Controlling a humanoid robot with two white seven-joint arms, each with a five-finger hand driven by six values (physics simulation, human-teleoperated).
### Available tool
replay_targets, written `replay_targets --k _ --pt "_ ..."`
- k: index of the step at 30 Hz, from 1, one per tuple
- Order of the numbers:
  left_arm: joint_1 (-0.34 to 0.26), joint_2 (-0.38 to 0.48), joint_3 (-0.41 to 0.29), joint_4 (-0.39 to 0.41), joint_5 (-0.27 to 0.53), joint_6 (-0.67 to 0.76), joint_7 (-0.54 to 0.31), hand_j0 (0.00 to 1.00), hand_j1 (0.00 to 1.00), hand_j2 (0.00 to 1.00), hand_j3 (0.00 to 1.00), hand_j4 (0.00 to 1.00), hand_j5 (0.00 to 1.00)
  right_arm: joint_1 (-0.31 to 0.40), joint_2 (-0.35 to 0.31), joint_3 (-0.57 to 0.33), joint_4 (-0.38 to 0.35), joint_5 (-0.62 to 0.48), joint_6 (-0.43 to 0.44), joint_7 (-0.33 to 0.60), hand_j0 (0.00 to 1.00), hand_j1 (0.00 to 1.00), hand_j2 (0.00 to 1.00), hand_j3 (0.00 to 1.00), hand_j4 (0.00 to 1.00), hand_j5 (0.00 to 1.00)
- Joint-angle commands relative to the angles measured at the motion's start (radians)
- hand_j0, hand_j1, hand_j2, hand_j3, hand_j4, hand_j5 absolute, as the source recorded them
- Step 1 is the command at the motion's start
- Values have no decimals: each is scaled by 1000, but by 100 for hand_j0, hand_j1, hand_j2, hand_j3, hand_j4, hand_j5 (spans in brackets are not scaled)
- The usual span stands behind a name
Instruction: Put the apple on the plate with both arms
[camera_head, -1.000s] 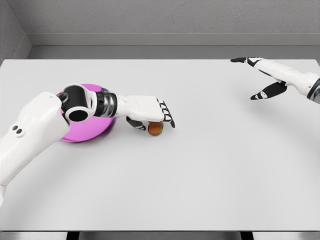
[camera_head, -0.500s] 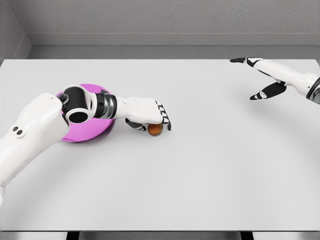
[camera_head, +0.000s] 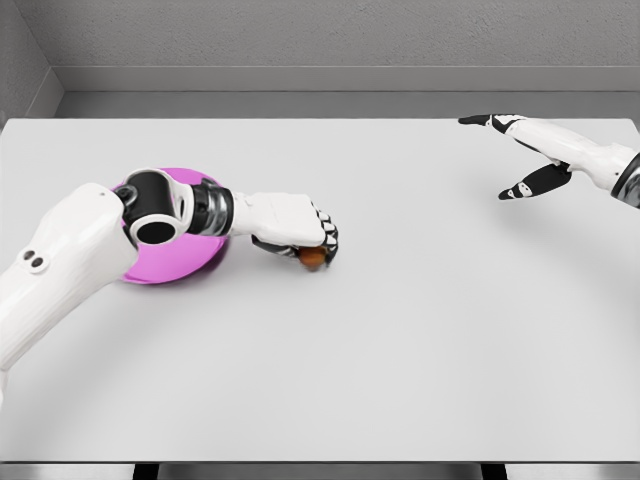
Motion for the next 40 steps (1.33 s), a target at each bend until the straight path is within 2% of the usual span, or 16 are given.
replay_targets --k 1,3,5,7,10,12,17,18,20,21,25,27,29,31,32,40 --pt "0 20 5 -6 13 2 1 40 40 40 40 40 40 0 -1 1 -1 -8 3 0 100 100 100 100 100 100" --pt "-11 96 11 -64 79 2 3 40 40 40 40 40 40 0 -1 1 -1 -8 3 0 100 100 100 100 100 100" --pt "-9 214 42 -136 144 2 3 40 40 40 40 40 40 0 -1 1 -1 -8 3 0 100 100 100 100 100 100" --pt "3 290 134 -145 171 2 6 40 40 40 40 40 40 -2 -1 1 -1 -8 3 0 100 100 100 100 100 100" --pt "9 415 177 -155 259 2 9 41 41 41 41 41 41 -2 1 1 -1 -8 3 0 100 100 100 100 100 100" --pt "37 439 218 -153 263 2 9 41 41 41 41 41 41 0 1 1 -1 -8 3 0 100 100 100 100 100 100" --pt "38 445 220 -152 263 2 -1 43 43 43 43 43 43 0 -1 1 -1 -8 3 0 100 100 100 100 100 100" --pt "48 445 218 -148 263 2 -1 52 52 52 52 52 52 0 -1 1 -1 -8 3 0 100 100 100 100 100 100" --pt "52 441 218 -144 266 2 1 84 84 84 84 84 84 2 -1 1 -1 -8 3 0 100 100 100 100 100 100" --pt "52 442 218 -144 268 2 1 95 95 95 95 95 95 2 -1 1 -1 -8 3 0 100 100 100 100 100 100" --pt "61 445 218 -141 279 2 4 100 100 100 100 100 100 0 -1 1 -1 -8 3 0 100 100 100 100 100 100" --pt "60 441 218 -64 308 2 9 100 100 100 100 100 100 0 -1 1 -1 -8 3 0 100 100 100 100 100 100" --pt "58 438 223 173 426 2 10 100 100 100 100 100 100 0 1 1 -1 -8 3 0 100 100 100 100 100 100" --pt "58 435 270 315 475 2 12 100 100 100 100 100 100 0 1 1 -1 -8 3 0 100 100 100 100 100 100" --pt "58 435 270 379 530 2 12 100 100 100 100 100 100 0 1 1 -1 -8 3 0 100 100 100 100 100 100" --pt "67 416 267 393 546 2 12 100 100 100 100 100 100 0 1 18 -1 -8 3 0 100 100 100 100 100 100"
